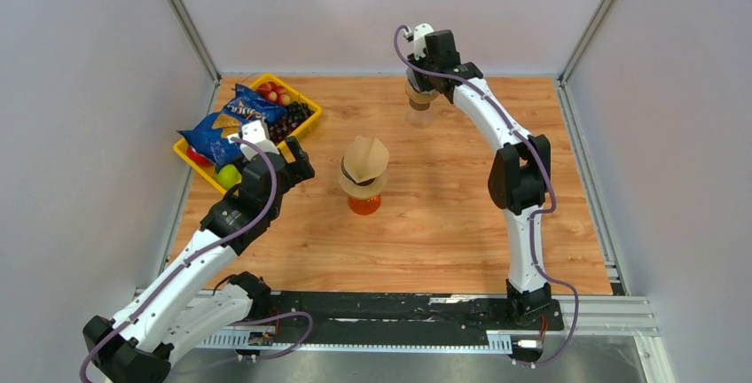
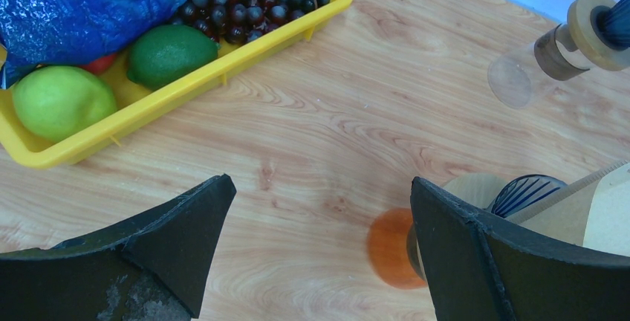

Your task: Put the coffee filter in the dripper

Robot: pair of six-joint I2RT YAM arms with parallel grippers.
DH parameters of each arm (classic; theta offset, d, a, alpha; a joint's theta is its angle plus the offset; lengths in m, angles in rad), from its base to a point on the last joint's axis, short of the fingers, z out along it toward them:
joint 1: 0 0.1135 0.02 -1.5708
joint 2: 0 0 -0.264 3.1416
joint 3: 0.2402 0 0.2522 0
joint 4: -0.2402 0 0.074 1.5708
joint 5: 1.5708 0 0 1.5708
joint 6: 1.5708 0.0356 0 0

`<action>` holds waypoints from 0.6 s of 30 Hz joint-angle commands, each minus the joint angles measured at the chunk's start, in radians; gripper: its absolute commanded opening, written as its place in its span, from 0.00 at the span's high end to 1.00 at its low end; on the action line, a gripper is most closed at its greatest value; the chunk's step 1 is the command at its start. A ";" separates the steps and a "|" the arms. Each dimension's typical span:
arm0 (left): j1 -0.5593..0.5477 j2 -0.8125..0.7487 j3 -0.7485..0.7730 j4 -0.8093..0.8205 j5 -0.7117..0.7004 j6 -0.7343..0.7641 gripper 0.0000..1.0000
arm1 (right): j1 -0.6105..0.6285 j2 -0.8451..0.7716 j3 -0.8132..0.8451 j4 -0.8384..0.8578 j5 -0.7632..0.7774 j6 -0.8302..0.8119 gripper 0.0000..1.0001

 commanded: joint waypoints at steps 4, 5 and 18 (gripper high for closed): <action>0.006 -0.001 -0.003 0.014 -0.001 0.019 0.00 | 0.021 0.023 0.050 -0.017 0.017 -0.126 0.66; 0.007 0.000 -0.002 0.015 -0.001 0.019 0.00 | 0.023 0.023 0.052 -0.018 0.019 -0.125 0.66; 0.007 -0.024 -0.011 0.007 -0.011 0.023 0.00 | 0.038 0.021 0.068 -0.017 0.074 -0.102 0.50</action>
